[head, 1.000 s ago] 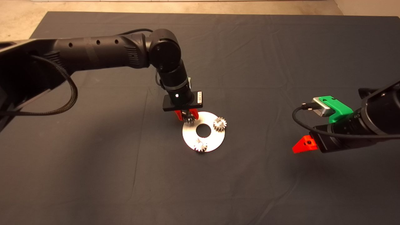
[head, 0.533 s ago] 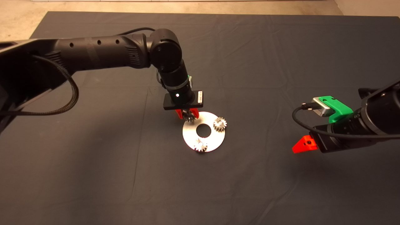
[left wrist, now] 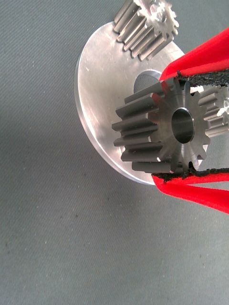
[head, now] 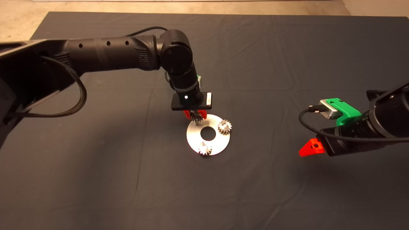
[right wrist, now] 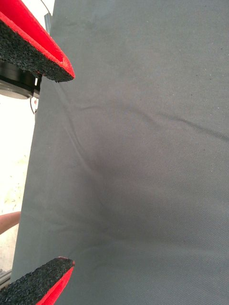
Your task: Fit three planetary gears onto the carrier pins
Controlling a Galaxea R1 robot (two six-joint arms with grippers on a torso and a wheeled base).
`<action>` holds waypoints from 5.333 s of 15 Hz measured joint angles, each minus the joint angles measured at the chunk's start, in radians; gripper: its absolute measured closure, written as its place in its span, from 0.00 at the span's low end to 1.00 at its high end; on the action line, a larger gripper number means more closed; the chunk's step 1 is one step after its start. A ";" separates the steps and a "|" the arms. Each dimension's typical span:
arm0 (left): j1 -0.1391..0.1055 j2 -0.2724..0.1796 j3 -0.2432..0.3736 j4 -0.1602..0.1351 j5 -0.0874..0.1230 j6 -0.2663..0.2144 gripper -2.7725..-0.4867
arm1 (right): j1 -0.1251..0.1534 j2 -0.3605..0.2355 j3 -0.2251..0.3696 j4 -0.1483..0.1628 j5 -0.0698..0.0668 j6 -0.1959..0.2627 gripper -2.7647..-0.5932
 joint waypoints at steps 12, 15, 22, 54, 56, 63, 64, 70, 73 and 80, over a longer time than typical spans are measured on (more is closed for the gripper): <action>0.000 0.010 0.000 0.021 0.078 0.000 0.91 | 0.000 0.000 0.000 0.000 0.000 0.000 0.01; 0.006 0.033 0.000 0.022 0.079 0.000 0.91 | 0.000 0.000 0.000 0.000 0.000 0.000 0.01; 0.027 0.035 -0.004 0.040 0.079 0.000 0.91 | 0.000 0.000 0.000 0.000 0.000 0.000 0.01; 0.027 0.027 -0.008 0.040 0.078 0.020 0.66 | 0.000 0.000 0.000 0.000 0.000 0.000 0.01; 0.027 0.027 -0.008 0.040 0.078 0.025 0.64 | 0.000 0.000 0.000 0.000 0.000 0.000 0.01; -0.060 -0.043 0.083 0.013 0.081 0.051 0.50 | 0.000 -0.001 0.000 0.000 0.000 0.000 0.01; -0.079 -0.072 0.116 0.005 0.081 0.053 0.50 | 0.000 -0.003 0.000 0.000 0.000 0.000 0.01; -0.098 -0.397 0.418 -0.029 0.158 0.020 0.45 | 0.000 -0.003 0.000 0.000 0.000 0.000 0.01; -0.109 -0.575 0.548 -0.059 0.182 0.005 0.38 | 0.000 -0.002 0.000 0.000 0.000 0.000 0.01; -0.114 -0.784 0.794 -0.161 0.183 -0.017 0.38 | -0.001 0.000 0.036 0.000 -0.001 0.014 0.01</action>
